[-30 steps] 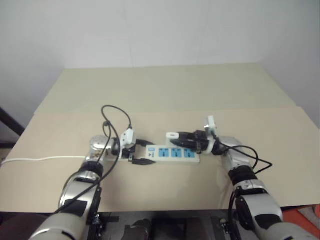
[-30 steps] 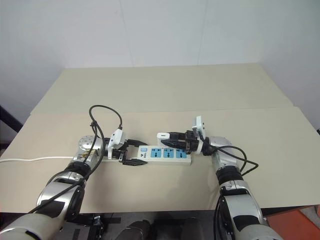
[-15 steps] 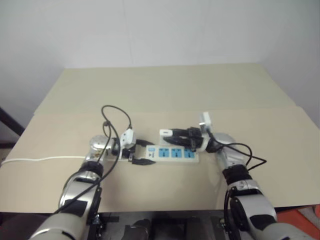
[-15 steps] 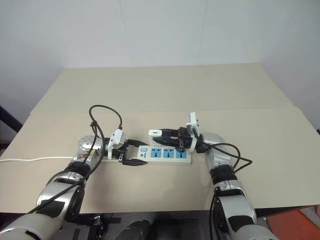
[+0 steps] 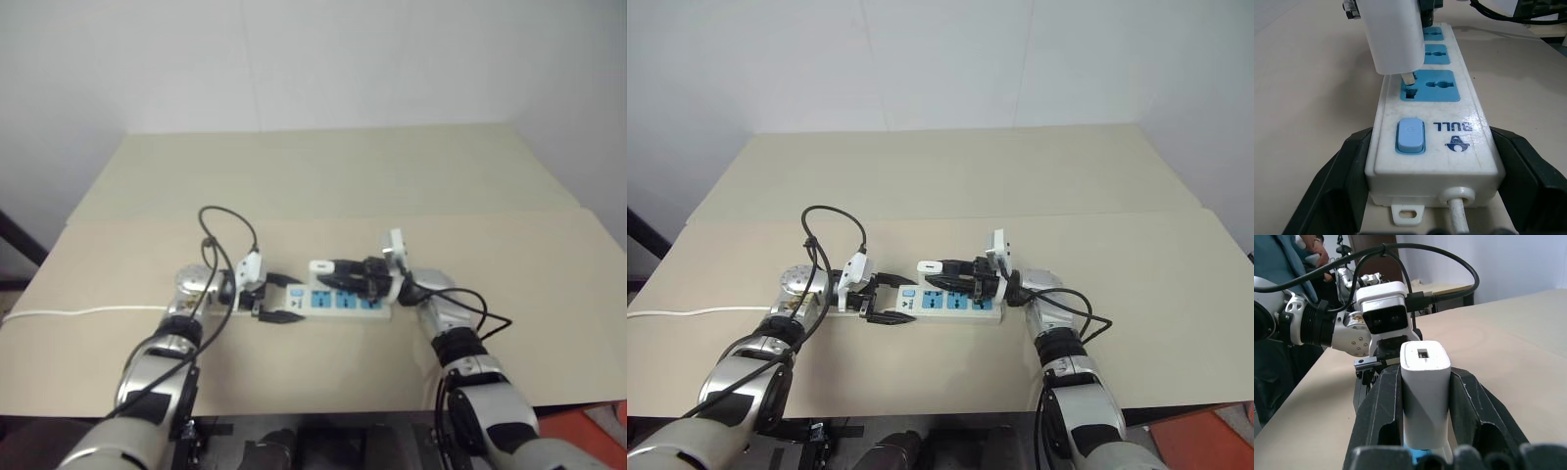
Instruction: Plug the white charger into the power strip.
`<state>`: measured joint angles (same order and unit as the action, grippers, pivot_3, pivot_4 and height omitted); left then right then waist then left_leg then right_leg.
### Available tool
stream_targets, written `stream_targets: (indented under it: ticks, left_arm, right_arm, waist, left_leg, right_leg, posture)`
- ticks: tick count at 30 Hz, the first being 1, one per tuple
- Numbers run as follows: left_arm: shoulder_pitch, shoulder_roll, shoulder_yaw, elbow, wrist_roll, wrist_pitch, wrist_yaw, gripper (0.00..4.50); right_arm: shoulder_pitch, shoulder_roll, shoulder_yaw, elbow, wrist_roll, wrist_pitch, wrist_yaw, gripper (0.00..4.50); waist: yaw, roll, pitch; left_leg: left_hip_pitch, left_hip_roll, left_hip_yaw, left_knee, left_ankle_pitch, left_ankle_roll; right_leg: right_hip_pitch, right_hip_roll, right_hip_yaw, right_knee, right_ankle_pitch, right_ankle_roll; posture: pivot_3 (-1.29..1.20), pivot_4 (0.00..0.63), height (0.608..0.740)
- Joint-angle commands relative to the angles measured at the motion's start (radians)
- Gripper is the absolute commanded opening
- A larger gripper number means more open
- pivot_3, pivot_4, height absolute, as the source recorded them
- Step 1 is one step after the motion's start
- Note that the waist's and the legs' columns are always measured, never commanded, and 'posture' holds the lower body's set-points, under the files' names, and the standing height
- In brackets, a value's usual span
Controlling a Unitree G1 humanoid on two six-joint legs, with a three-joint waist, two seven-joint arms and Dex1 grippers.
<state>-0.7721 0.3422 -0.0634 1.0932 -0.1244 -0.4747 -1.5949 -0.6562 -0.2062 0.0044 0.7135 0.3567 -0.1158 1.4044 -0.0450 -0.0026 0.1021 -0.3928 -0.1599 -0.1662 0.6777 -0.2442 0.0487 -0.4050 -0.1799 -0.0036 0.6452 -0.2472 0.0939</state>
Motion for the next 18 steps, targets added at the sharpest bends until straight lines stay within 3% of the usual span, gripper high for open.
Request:
stream_targets:
  ticks: [1,18]
  left_arm:
    - [0.012,0.013,-0.024,-0.001,0.031,0.003,-0.011,3.26]
    - [0.012,0.02,-0.024,-0.002,0.031,0.002,-0.012,3.26]
  right_arm:
    - [-0.011,-0.002,-0.007,0.022,-0.011,-0.045,-0.005,1.1]
    - [0.017,-0.015,0.015,0.055,-0.03,-0.055,0.004,1.1]
  waist:
    - [0.0,0.0,0.0]
    - [0.0,0.0,0.0]
  left_leg:
    - [0.0,0.0,0.0,0.0,0.0,0.0]
    - [0.004,0.0,0.0,-0.001,-0.001,0.002]
  right_leg:
    - [0.0,0.0,0.0,0.0,0.0,0.0]
    - [0.001,0.001,0.0,-0.002,0.0,0.0]
  posture:
    - [0.0,0.15,0.74]
    - [0.0,0.15,0.74]
